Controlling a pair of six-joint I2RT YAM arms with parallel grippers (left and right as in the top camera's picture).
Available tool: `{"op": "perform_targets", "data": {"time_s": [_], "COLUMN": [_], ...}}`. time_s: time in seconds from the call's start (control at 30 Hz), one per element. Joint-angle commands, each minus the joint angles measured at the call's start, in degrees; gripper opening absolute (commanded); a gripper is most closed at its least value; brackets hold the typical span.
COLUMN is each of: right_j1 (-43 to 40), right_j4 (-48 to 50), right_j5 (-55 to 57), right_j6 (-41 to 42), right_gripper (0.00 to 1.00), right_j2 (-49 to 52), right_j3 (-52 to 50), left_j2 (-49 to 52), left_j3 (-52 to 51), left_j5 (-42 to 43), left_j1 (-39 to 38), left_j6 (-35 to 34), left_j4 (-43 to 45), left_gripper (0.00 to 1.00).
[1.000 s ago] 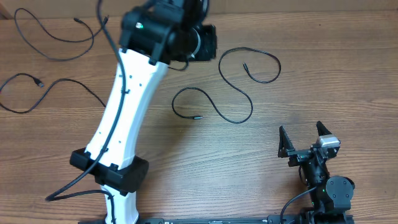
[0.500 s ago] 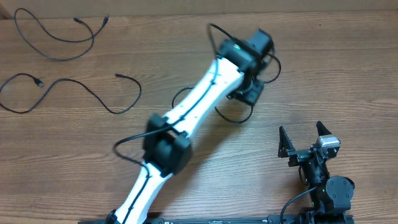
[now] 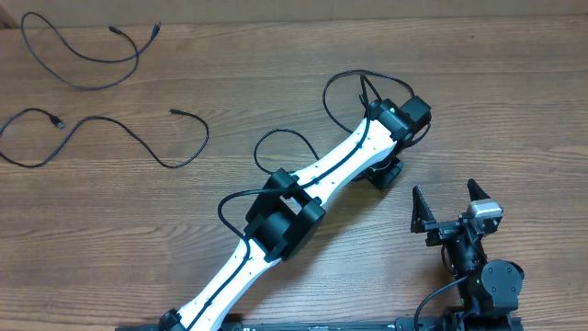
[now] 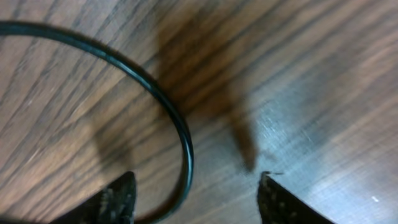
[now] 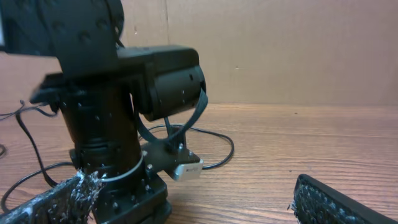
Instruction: Untangle cables
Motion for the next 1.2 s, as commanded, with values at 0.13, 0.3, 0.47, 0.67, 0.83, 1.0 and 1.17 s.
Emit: {"op": "perform_targets", "data": {"time_s": [0.13, 0.3, 0.47, 0.67, 0.83, 1.0, 1.17], "right_j1": [-0.07, -0.07, -0.07, -0.07, -0.07, -0.07, -0.07], "right_j4": [0.31, 0.31, 0.31, 0.31, 0.31, 0.31, 0.31], "right_j5": [0.50, 0.50, 0.50, 0.50, 0.50, 0.50, 0.50], "right_j6": [-0.48, -0.48, -0.48, -0.48, -0.48, -0.48, -0.48], "right_gripper": [1.00, 1.00, 1.00, 1.00, 1.00, 1.00, 1.00], "right_j2": [-0.42, -0.42, -0.42, -0.42, -0.42, -0.42, -0.42], "right_j3": [-0.57, -0.57, -0.57, -0.57, -0.57, -0.57, -0.57], "left_j2": [2.32, 2.56, 5.05, 8.50, 9.44, 8.72, 7.82], "left_j3": [-0.15, -0.31, -0.31, -0.31, -0.31, 0.39, 3.21], "left_j5": [-0.72, -0.72, -1.20, -1.16, -0.85, -0.79, 0.17], "left_j1": [0.04, 0.04, 0.13, 0.50, 0.55, 0.55, 0.66], "left_j6": [-1.55, -1.55, -1.51, -1.07, -1.11, -3.02, -4.76], "left_j4": [2.43, 3.43, 3.26, 1.68, 0.22, -3.69, -7.15], "left_gripper": [0.38, 0.35, 0.37, 0.18, 0.04, 0.04, 0.04]}}
